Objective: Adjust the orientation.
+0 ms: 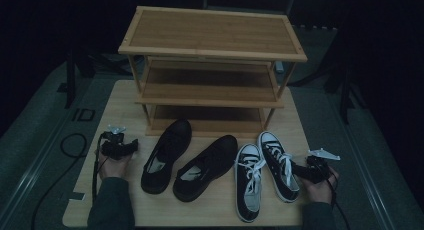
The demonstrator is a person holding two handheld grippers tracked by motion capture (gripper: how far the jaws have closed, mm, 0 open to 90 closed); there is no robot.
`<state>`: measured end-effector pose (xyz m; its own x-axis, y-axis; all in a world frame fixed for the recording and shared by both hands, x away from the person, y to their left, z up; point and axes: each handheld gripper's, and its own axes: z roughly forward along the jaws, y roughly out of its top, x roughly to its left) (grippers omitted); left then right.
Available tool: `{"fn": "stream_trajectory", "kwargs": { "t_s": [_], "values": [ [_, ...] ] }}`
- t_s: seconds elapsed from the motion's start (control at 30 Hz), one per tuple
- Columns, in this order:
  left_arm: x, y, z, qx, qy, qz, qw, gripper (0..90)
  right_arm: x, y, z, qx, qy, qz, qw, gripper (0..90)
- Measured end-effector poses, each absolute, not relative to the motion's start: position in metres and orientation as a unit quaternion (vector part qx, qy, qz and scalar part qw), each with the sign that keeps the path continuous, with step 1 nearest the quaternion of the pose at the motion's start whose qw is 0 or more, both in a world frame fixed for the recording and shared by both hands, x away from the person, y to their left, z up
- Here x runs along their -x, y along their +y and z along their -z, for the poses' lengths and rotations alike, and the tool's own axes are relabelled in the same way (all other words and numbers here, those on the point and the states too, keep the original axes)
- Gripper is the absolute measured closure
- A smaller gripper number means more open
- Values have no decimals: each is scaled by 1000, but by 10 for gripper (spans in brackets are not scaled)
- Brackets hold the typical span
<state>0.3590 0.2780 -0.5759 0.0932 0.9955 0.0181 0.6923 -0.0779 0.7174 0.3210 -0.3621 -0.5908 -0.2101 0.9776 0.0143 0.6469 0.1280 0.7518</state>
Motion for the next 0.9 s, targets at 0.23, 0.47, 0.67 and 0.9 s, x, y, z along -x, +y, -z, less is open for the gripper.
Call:
{"fn": "stream_trajectory", "kwargs": {
  "t_s": [0.23, 0.47, 0.67, 0.9],
  "values": [
    [-349, 270, 565, -714, 588, -247, 290, 471, -321, -362, 591, -574, 707, -325, 255, 192],
    [-340, 273, 549, -724, 576, -219, 310, 512, -321, -362, 591, -574, 707, -325, 255, 190],
    [-330, 272, 531, -735, 561, -216, 314, 524, -321, -362, 591, -574, 707, -325, 254, 186],
    [-323, 270, 523, -752, 550, -181, 316, 576, -321, -363, 591, -575, 707, -323, 255, 178]
  ]
}}
